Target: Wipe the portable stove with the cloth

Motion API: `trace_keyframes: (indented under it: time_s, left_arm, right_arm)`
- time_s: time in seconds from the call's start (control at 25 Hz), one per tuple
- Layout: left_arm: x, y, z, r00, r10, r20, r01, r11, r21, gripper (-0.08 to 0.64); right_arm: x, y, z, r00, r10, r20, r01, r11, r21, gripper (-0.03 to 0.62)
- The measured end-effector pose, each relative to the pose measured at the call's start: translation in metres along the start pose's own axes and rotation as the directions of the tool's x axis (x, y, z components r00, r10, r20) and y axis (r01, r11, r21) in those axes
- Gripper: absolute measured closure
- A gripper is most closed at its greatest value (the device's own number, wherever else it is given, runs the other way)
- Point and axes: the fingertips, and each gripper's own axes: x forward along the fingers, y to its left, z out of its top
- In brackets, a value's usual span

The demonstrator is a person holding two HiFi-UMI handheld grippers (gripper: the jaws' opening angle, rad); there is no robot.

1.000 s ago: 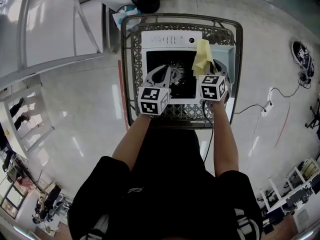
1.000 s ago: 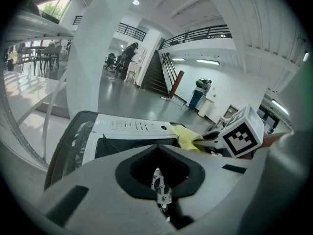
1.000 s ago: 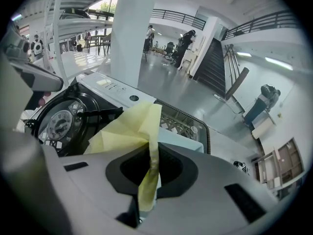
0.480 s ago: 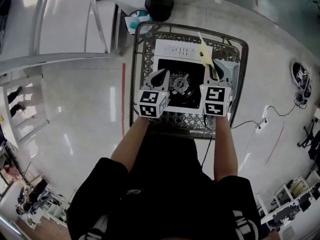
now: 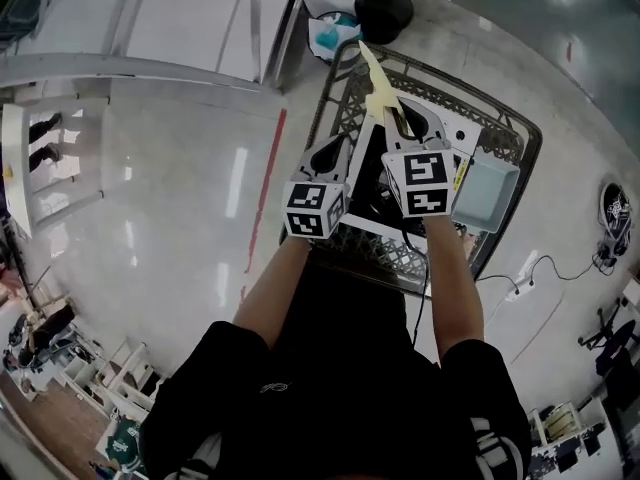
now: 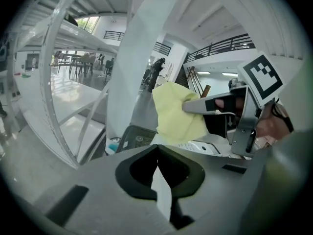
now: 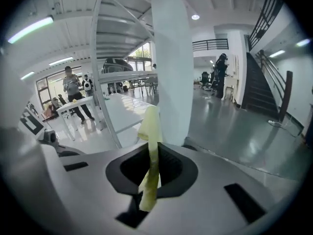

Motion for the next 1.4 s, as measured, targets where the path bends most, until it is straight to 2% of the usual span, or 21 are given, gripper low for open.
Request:
trace_keyframes:
  time_s: [0.08,0.2,0.28,0.44,0.52,0.64,0.96,1.4]
  left_arm:
    - [-0.003,0.012,-0.001,1.0,0.022,0.003,-0.022,1.0,-0.017,0.544]
    - [-0.004,0.022,-0.007,0.999,0.04,-0.003,-0.04,0.999,-0.035,0.545]
    - [-0.003,0.024,-0.011,0.999,0.041,-0.008,-0.041,0.998,-0.04,0.545]
    - [0.001,0.024,-0.014,0.999,0.035,-0.012,-0.035,0.998,-0.045,0.545]
    - [0.002,0.021,-0.016,1.0,0.026,-0.015,-0.027,0.999,-0.044,0.544]
    - [0.003,0.017,-0.019,1.0,0.016,-0.026,-0.017,0.999,-0.04,0.543]
    - [0.007,0.003,-0.016,0.999,-0.015,-0.044,0.014,1.0,-0.012,0.543]
    - [0.022,-0.033,-0.014,0.994,-0.086,-0.073,0.089,0.995,0.039,0.545]
  right_arm:
    - [0.015,0.012,-0.001,0.999,0.038,-0.004,-0.038,0.999,0.022,0.571]
    - [0.035,0.021,-0.018,0.995,0.095,-0.039,-0.09,0.99,0.109,0.571]
    - [0.046,0.02,-0.035,0.99,0.107,-0.088,-0.096,0.989,0.116,0.571]
    - [0.061,0.006,-0.067,0.979,0.049,-0.198,-0.047,0.999,0.016,0.572]
    - [0.062,0.001,-0.078,0.972,0.028,-0.234,-0.029,1.0,-0.001,0.571]
    - [0.062,-0.005,-0.089,0.965,0.007,-0.263,-0.012,1.0,-0.016,0.572]
    - [0.053,-0.023,-0.104,0.946,-0.09,-0.312,0.032,0.982,-0.187,0.572]
    - [0.024,-0.061,-0.124,0.929,-0.157,-0.336,0.104,0.98,-0.169,0.571]
